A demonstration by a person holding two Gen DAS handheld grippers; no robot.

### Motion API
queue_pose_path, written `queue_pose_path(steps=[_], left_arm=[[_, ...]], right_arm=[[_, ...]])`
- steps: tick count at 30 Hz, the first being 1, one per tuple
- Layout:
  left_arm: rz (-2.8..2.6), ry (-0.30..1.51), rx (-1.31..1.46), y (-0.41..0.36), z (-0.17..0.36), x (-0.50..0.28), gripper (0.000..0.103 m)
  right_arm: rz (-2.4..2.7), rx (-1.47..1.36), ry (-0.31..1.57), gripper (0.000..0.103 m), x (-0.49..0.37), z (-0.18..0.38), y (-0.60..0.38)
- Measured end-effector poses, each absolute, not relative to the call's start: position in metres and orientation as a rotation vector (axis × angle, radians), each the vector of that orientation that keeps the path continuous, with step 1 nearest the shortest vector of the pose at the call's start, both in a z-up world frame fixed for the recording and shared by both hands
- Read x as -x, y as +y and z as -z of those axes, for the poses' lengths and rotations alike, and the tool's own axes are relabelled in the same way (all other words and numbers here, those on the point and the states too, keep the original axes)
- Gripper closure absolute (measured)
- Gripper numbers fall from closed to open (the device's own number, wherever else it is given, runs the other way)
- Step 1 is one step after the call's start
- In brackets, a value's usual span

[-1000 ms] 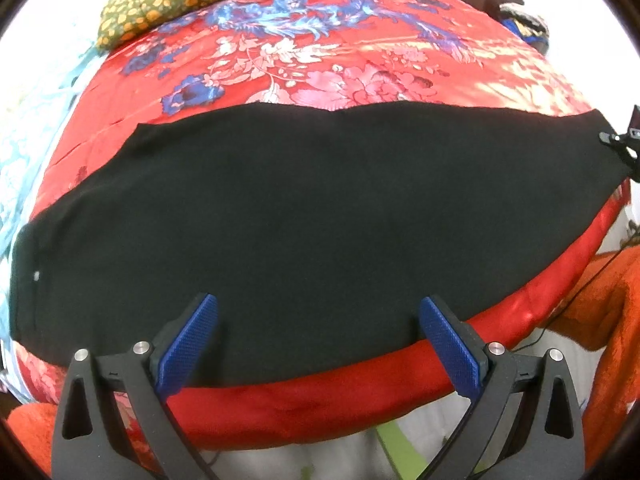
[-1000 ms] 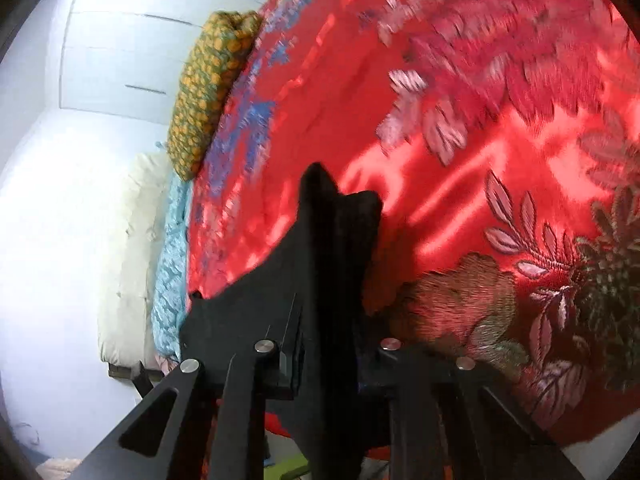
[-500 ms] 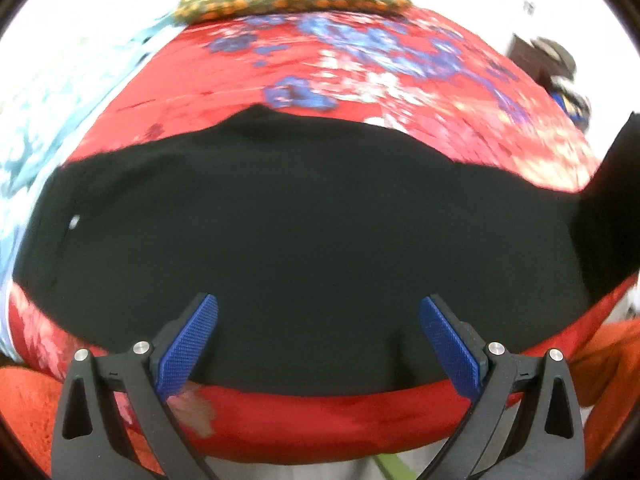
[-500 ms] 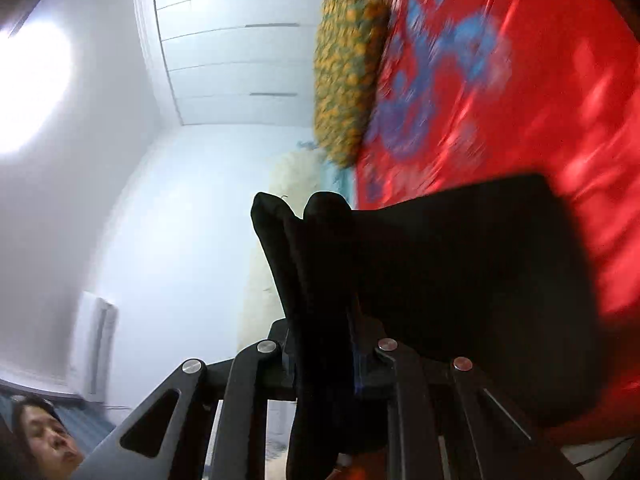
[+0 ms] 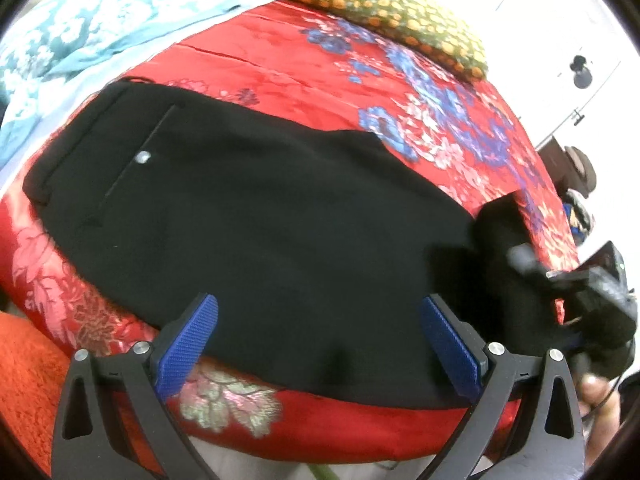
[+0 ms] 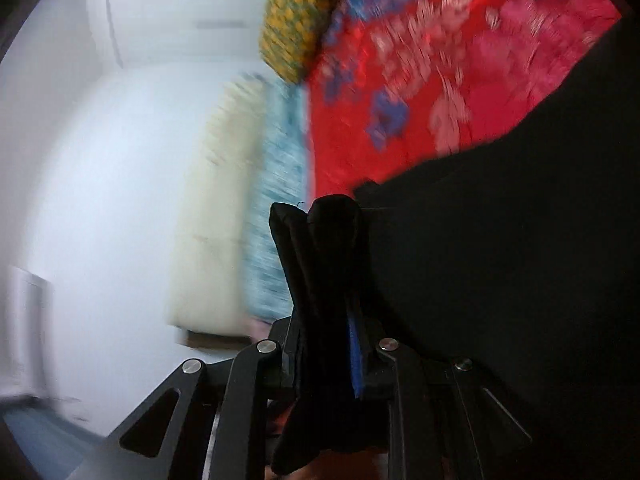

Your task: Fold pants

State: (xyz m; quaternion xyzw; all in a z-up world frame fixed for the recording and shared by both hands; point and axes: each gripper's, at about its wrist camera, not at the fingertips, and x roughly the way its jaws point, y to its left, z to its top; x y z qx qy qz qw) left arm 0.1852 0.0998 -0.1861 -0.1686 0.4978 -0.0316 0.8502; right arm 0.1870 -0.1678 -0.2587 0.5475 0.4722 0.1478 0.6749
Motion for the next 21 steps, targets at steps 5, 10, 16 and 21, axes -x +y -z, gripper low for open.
queue_pose_path(steps=[5, 10, 16, 21], left_arm=[[0.046, 1.038, 0.410, 0.113, 0.186, -0.181, 0.001], [0.073, 1.018, 0.419, 0.106, 0.183, -0.180, 0.001], [0.252, 0.899, 0.155, 0.034, 0.154, -0.175, 0.002], [0.346, 0.810, -0.174, -0.038, 0.155, -0.177, 0.003]], right_arm=[[-0.350, -1.157, 1.192, 0.030, -0.191, 0.255, -0.141], [-0.357, -0.858, 1.092, 0.018, -0.160, 0.190, -0.176], [-0.013, -0.265, 1.049, 0.010, -0.076, 0.158, -0.232], [0.093, -0.163, 0.999, 0.010, -0.034, 0.154, -0.259]])
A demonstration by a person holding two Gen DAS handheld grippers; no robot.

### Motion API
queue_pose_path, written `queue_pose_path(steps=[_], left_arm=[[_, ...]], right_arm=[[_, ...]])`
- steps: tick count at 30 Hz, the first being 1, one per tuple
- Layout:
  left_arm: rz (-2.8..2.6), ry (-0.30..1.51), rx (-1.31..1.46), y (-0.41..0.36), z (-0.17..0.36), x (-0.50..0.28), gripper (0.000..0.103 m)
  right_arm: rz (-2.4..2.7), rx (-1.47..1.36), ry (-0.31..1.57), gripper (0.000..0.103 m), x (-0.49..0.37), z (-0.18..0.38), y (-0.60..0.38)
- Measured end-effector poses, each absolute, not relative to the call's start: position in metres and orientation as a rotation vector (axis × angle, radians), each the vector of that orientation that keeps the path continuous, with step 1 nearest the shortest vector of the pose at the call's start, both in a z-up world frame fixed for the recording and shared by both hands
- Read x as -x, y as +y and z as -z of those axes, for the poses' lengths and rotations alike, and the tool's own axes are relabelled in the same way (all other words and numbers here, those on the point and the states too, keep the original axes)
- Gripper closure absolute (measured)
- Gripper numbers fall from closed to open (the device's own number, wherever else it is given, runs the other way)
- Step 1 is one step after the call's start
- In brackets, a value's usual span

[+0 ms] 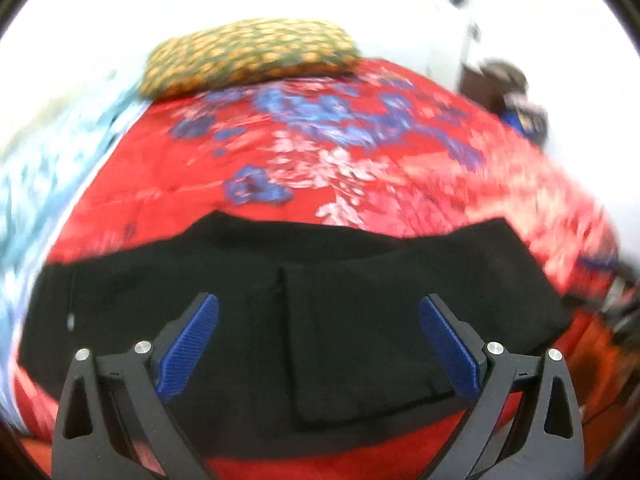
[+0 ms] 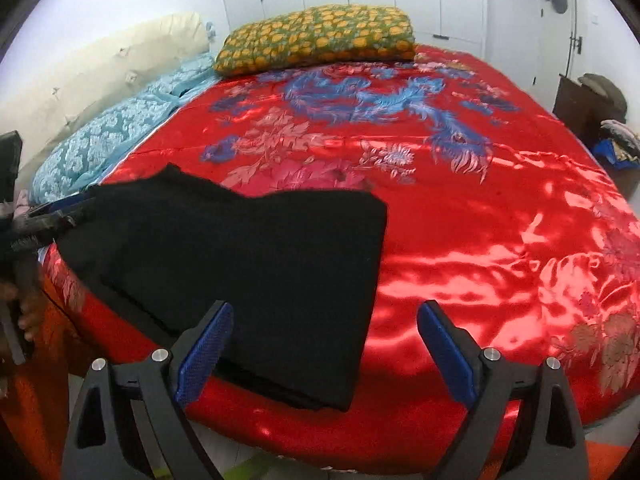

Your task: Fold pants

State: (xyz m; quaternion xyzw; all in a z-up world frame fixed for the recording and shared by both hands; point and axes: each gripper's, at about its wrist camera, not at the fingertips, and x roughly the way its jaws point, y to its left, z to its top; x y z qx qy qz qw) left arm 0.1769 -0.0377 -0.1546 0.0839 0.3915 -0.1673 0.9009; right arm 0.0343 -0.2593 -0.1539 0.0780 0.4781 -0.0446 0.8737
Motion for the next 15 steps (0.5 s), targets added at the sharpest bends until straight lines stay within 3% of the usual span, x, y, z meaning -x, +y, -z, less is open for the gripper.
queue_pose_path(steps=[1, 3, 4, 9, 11, 15], left_arm=[[0.336, 0.832, -0.211, -0.043, 0.164, -0.181, 0.006], [0.309, 0.903, -0.249, -0.042, 0.186, -0.188, 0.026], [0.296, 0.945, -0.256, -0.041, 0.198, -0.190, 0.027], [0.283, 1.026, -0.156, -0.015, 0.219, -0.196, 0.015], [0.280, 1.037, -0.132, -0.008, 0.222, -0.198, 0.010], [0.276, 1.042, -0.128, -0.007, 0.222, -0.201, 0.008]], right_arm=[[0.083, -0.158, 0.962, 0.010, -0.041, 0.153, -0.254], [0.047, -0.128, 0.924, 0.000, -0.054, 0.150, -0.243], [0.029, -0.125, 0.929, 0.000, -0.063, 0.154, -0.234], [-0.066, -0.024, 0.983, 0.000, -0.088, 0.191, -0.197], [-0.079, -0.017, 1.136, 0.000, -0.090, 0.229, -0.196], [-0.075, -0.055, 1.152, 0.000, -0.086, 0.241, -0.210]])
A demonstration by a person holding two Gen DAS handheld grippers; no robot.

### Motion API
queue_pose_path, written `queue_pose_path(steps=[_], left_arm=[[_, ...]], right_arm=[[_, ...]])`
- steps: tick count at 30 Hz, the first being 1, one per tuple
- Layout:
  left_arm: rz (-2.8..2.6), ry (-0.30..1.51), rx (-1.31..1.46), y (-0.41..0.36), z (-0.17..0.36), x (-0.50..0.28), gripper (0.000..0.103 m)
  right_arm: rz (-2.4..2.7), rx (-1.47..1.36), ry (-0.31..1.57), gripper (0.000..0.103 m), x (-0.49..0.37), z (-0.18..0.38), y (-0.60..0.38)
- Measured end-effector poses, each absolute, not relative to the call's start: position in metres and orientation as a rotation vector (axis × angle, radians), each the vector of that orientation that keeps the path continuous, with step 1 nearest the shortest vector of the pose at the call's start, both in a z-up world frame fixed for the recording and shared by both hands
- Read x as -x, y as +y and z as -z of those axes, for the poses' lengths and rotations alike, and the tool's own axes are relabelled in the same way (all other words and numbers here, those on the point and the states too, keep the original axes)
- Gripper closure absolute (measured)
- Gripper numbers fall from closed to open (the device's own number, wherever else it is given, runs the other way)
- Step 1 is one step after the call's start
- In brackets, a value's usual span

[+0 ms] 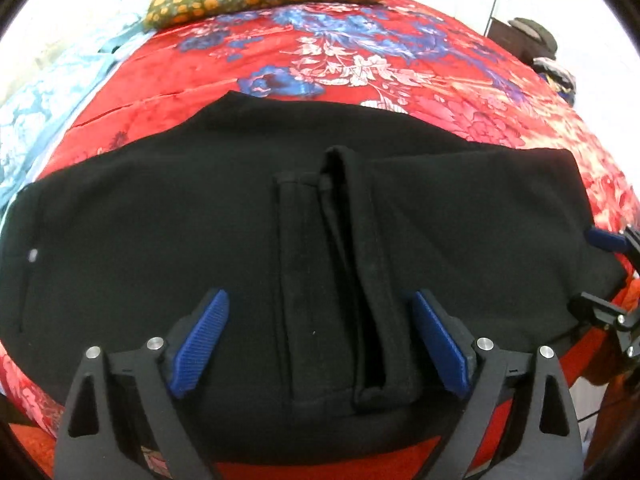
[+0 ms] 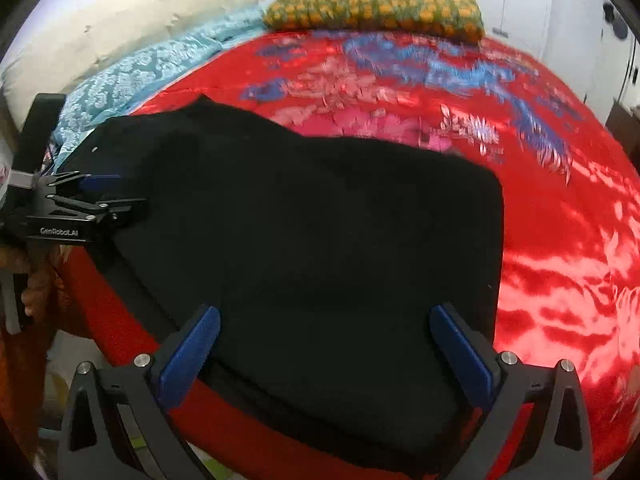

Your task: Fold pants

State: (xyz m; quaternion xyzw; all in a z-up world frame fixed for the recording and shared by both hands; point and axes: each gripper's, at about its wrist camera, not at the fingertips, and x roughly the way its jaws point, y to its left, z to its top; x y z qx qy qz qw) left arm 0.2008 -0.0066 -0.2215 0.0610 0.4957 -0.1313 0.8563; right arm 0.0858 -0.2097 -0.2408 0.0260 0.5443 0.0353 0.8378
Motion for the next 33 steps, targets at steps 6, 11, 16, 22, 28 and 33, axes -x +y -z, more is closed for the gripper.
queue_pose_path(steps=[6, 11, 16, 22, 28, 33], left_arm=[[0.266, 1.059, -0.109, -0.006, 0.227, -0.203, 0.005], [0.263, 1.058, -0.113, -0.006, 0.227, -0.201, 0.003], [0.251, 1.062, -0.097, -0.003, 0.228, -0.201, 0.000], [0.247, 1.041, -0.102, -0.003, 0.230, -0.198, 0.000], [0.246, 1.030, -0.104, -0.003, 0.230, -0.197, 0.000], [0.247, 1.025, -0.102, -0.003, 0.230, -0.196, 0.000]], right_arm=[[-0.048, -0.028, 1.104, 0.000, -0.080, 0.242, -0.206], [-0.031, -0.019, 1.111, 0.000, -0.074, 0.236, -0.201], [-0.014, -0.009, 1.122, 0.000, -0.074, 0.234, -0.200], [-0.006, -0.007, 1.126, 0.000, -0.074, 0.234, -0.200], [-0.007, -0.009, 1.125, 0.000, -0.073, 0.234, -0.200], [-0.001, -0.013, 1.137, 0.000, -0.074, 0.234, -0.200]])
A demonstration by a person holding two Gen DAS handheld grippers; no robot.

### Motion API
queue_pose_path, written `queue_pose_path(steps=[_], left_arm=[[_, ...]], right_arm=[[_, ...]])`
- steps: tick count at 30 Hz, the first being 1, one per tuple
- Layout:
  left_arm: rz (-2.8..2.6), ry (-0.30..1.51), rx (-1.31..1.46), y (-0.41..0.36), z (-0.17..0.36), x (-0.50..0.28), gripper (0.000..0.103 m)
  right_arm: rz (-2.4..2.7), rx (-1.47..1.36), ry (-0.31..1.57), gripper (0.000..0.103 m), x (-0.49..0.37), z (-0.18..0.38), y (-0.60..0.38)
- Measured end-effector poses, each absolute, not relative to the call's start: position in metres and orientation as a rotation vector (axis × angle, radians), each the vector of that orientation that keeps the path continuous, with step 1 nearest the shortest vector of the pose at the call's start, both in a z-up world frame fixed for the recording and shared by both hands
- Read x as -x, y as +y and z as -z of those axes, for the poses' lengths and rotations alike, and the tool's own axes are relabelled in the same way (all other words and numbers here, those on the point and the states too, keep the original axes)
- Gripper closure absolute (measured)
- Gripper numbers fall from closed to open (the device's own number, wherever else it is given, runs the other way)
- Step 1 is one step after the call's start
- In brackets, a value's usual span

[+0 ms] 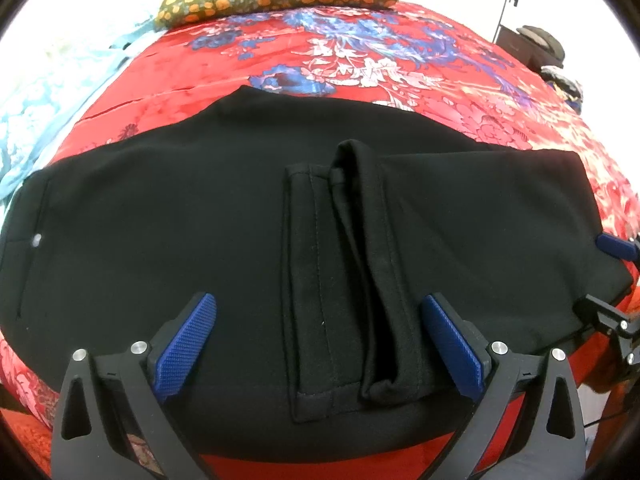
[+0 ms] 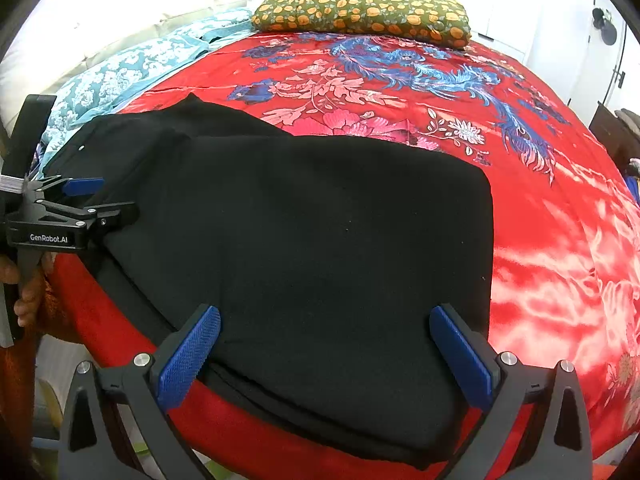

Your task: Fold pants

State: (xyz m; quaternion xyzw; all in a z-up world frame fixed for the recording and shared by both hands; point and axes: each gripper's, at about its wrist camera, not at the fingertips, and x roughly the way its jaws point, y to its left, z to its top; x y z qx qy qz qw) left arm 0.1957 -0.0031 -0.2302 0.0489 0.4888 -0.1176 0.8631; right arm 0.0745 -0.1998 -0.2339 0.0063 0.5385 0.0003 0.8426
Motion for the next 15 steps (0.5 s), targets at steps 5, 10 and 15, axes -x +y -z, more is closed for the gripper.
queue_pose_path(steps=[5, 10, 15], left_arm=[[0.250, 1.022, -0.098, -0.0023, 0.2301, -0.1959, 0.000], [0.250, 1.015, -0.096, -0.0023, 0.2301, -0.1954, 0.000], [0.251, 1.007, -0.091, -0.0021, 0.2298, -0.1950, 0.000]], right_arm=[[0.018, -0.019, 1.142, 0.000, -0.0749, 0.2336, -0.1993], [0.052, -0.011, 1.122, 0.000, -0.0718, 0.2333, -0.1959], [0.048, -0.005, 1.133, 0.000, -0.0730, 0.2319, -0.1962]])
